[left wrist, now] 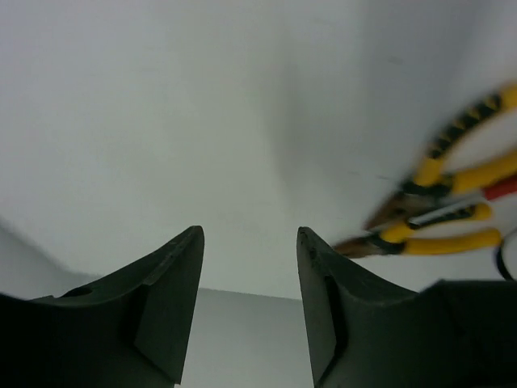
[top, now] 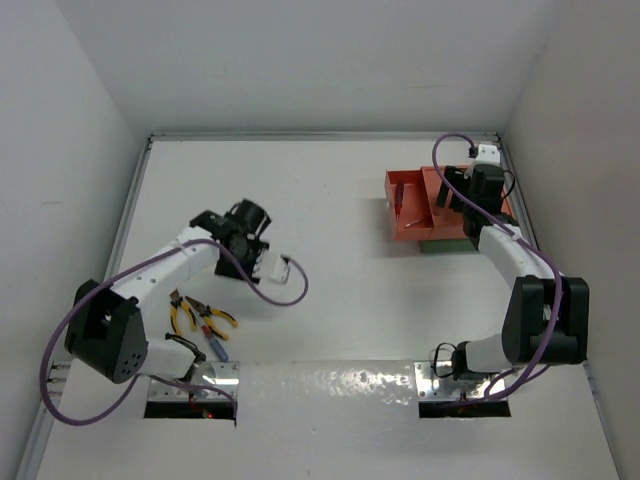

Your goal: Sort the tools into containers

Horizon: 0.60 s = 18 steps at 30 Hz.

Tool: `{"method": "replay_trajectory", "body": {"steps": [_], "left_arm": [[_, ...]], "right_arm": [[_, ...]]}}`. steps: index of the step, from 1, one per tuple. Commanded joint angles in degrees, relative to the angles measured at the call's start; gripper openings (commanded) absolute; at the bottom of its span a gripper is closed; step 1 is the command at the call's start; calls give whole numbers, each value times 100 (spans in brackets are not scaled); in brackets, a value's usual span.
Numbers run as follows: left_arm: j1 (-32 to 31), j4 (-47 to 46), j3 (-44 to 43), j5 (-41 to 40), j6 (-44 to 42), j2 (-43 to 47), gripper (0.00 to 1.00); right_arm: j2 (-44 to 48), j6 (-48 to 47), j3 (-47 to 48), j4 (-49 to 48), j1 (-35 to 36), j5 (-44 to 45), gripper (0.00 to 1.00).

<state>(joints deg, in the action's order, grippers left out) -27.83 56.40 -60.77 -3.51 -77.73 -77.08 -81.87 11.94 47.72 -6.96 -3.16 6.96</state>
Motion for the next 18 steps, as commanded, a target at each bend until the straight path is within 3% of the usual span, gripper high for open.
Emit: {"method": "replay_trajectory", "body": {"steps": [1,4,9,15,18], "left_arm": [[24,646,1150,-685,-892,263,46],[33,695,1768,-520,-1120,290,48],[24,1118,2060,323,-1753,299,47],[-3,349,2473,491,-1333,264,48],[-3,432,2395,544,-1375,255,45]], "right_arm": [[-102,80,-219,1039,-9,-274,79],[-75,62,-316,995,-9,-248,79],[-93,1,-395,995,-9,-195,79],[-145,27,-387,951,-1,-195,79],[-215,19,-369,951,-9,-213,79]]}}
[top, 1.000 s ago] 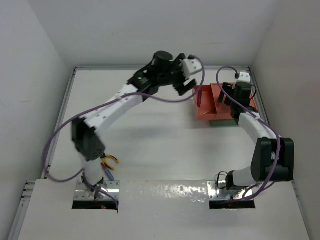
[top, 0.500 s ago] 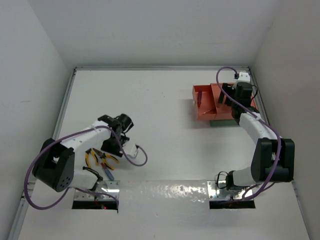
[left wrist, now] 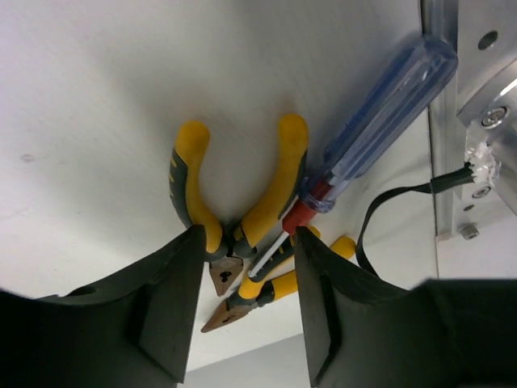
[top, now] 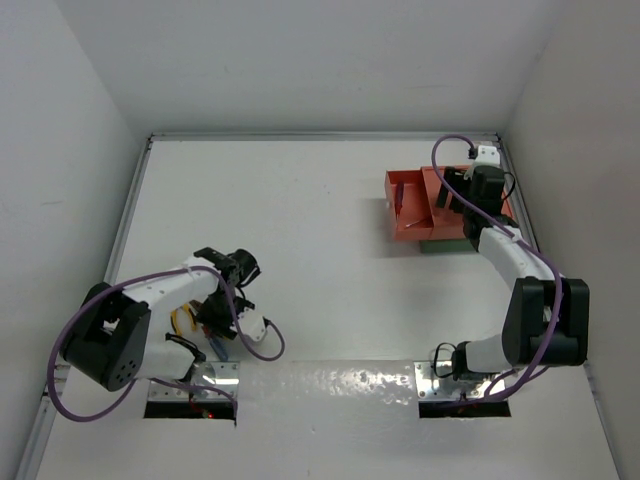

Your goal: Sort the tools into containers

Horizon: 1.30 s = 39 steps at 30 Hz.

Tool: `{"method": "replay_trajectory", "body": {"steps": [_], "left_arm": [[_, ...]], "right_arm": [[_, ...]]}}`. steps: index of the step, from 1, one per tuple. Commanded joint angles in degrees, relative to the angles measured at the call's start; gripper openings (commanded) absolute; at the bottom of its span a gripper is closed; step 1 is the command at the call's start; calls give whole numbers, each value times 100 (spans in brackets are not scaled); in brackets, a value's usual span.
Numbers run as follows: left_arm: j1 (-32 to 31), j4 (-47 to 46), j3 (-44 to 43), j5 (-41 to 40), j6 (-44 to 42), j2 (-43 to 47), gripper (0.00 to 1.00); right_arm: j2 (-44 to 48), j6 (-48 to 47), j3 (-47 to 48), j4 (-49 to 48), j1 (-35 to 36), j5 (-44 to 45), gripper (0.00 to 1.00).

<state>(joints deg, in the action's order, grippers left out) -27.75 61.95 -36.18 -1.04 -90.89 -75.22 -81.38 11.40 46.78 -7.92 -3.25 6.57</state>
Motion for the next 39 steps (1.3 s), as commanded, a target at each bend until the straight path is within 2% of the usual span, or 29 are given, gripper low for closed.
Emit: {"method": "replay_trajectory", "body": {"steps": [1,5,9,13,16,21,27,31,34,39], "left_arm": [[-11,-26,-99,375,-86,86,44],[-160,255,-196,727,-26,78,27],[-415,598,-143,816,-69,16,24],[-530,449,6,492,124,-10,25],[-530,598,32,342,-112,25,25],[-714,853,287,209,-130,25,42],[-802,669,85,569,-157,-1,45],[-829,74,155,229,-43,-106,48],[-838,-410,541,-281,-43,-186,47],[-829,-1175,1131,-555,167,-203,47]], "right_arm": [[-281,64,-275,1073,-1,-173,79],[-352,99,-214,1091,-1,-164,79],[-369,117,-214,1091,-1,-182,79],[-378,126,-222,1082,-1,-173,79],[-413,91,-205,1109,-1,-165,79],[-466,108,-170,1118,8,-138,79],[-563,117,-214,1074,-1,-173,79],[-607,134,-214,1065,-1,-165,79],[-607,100,-205,1091,-1,-156,79],[-598,55,-196,1118,8,-77,79]]}}
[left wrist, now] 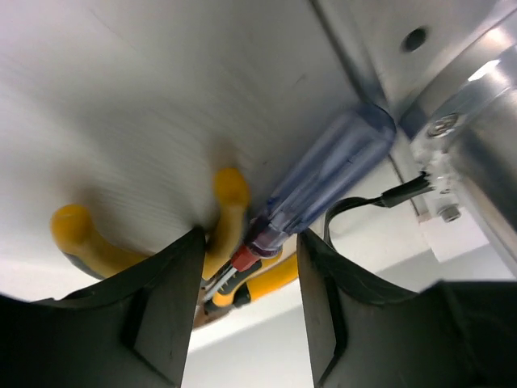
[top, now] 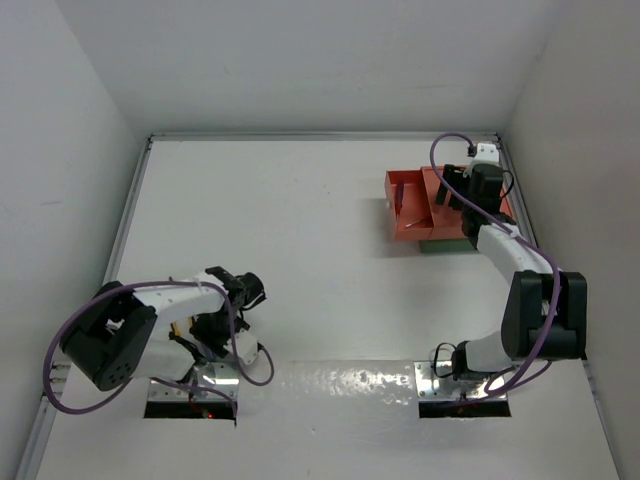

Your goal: Sort the tools into containers

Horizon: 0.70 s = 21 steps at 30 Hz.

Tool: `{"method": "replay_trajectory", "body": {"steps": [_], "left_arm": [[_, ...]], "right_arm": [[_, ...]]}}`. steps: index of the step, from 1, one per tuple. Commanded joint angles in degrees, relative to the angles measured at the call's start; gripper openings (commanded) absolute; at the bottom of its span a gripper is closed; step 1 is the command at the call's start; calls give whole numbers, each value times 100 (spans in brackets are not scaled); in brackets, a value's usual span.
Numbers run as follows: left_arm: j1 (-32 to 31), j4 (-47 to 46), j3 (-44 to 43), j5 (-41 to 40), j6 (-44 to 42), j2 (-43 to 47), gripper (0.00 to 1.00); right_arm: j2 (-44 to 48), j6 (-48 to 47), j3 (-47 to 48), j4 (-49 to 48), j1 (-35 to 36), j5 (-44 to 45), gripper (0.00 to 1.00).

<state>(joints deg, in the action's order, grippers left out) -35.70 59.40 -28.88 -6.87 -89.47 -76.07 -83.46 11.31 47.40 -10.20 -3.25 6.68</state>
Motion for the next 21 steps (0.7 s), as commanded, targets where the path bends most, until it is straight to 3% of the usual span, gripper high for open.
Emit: {"method": "replay_trajectory", "body": {"steps": [1,6,10,21], "left_arm": [[-42,-1112,445,54,70,-136,47],[-33,-1352,226,423,403,-180,45],[-33,-1509,111,573,545,-189,36],[37,-2932,-468,1293,1257,-522,34]], "right_arm": [[-390,64,-257,1345,-1,-88,79],[-390,117,-257,1371,-1,-158,79],[-364,126,-275,1389,-1,-140,79],[-311,108,-328,1415,-1,-132,79]]}}
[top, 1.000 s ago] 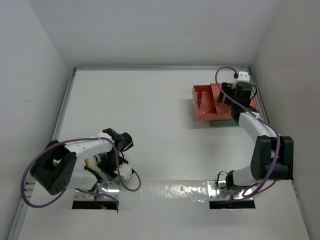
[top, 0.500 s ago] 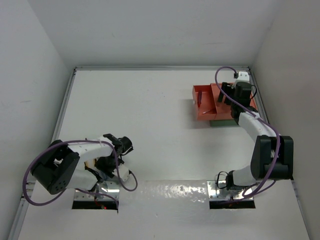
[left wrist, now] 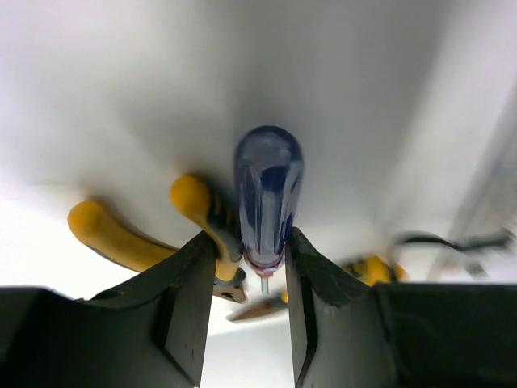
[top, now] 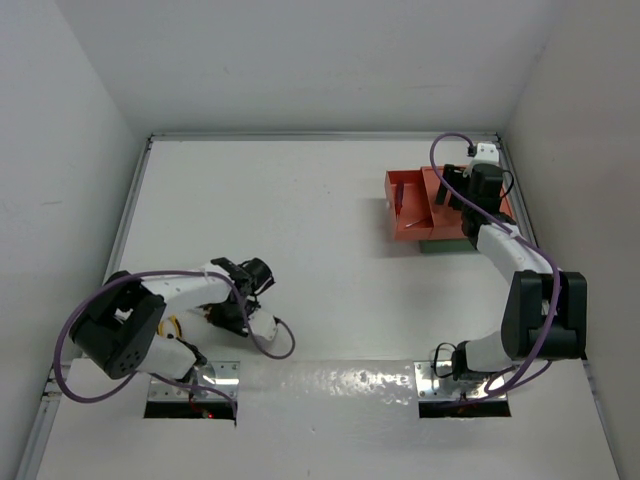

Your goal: Sort the tools into containers

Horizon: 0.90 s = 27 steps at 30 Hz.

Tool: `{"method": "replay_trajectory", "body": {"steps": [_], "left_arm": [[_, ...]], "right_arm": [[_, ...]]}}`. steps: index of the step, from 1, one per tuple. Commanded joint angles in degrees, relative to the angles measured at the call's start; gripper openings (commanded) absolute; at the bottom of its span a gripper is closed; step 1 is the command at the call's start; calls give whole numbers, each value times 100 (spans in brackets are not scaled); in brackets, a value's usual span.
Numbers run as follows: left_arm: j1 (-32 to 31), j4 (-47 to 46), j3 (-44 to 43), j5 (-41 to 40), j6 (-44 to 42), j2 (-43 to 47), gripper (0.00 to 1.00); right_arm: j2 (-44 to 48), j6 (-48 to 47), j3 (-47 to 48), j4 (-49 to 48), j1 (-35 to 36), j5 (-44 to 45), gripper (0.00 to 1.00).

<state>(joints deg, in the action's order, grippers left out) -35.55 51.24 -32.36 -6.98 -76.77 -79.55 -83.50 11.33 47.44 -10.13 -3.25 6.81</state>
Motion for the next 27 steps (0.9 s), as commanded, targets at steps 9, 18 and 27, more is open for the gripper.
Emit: {"method": "replay_trajectory", "body": {"steps": [9,18,27], "left_arm": [[31,-3041,-954,1954,714,-1025,34],[39,-2804,-1554,2806,1068,-1354,46],[13,-2717,-2020,3747,1622,-624,50]], "right_arm": [[-280,97,-332,1435,-1,-153,79],[-254,-26,-288,1567,-1,-136,79],[-298,9,-244,1576,-1,-241,79]]}}
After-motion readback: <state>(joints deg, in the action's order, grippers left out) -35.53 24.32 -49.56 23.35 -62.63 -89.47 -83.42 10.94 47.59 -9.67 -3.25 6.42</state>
